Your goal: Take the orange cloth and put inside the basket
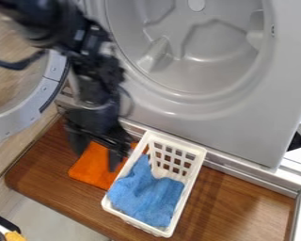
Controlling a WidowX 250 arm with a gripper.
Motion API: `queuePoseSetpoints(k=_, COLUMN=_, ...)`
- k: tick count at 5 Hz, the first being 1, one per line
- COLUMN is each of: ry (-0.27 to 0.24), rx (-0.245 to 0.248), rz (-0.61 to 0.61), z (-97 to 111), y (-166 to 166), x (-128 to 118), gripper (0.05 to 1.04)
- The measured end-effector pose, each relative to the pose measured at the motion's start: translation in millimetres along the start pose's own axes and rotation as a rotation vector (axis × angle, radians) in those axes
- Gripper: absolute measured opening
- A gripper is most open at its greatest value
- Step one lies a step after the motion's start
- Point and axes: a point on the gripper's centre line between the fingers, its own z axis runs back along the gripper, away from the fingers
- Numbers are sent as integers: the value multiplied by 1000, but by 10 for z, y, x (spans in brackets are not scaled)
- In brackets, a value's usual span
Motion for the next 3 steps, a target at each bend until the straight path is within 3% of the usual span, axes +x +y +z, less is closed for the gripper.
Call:
queuePoseSetpoints(k=1, ry=-46, rx=-13, rz=23, z=-79, y=204, x=10, gripper=1000)
queuePoseSetpoints(k=3, ry=-69, rx=-6, rz=20, z=-342, y=310, x=107, gripper=1000)
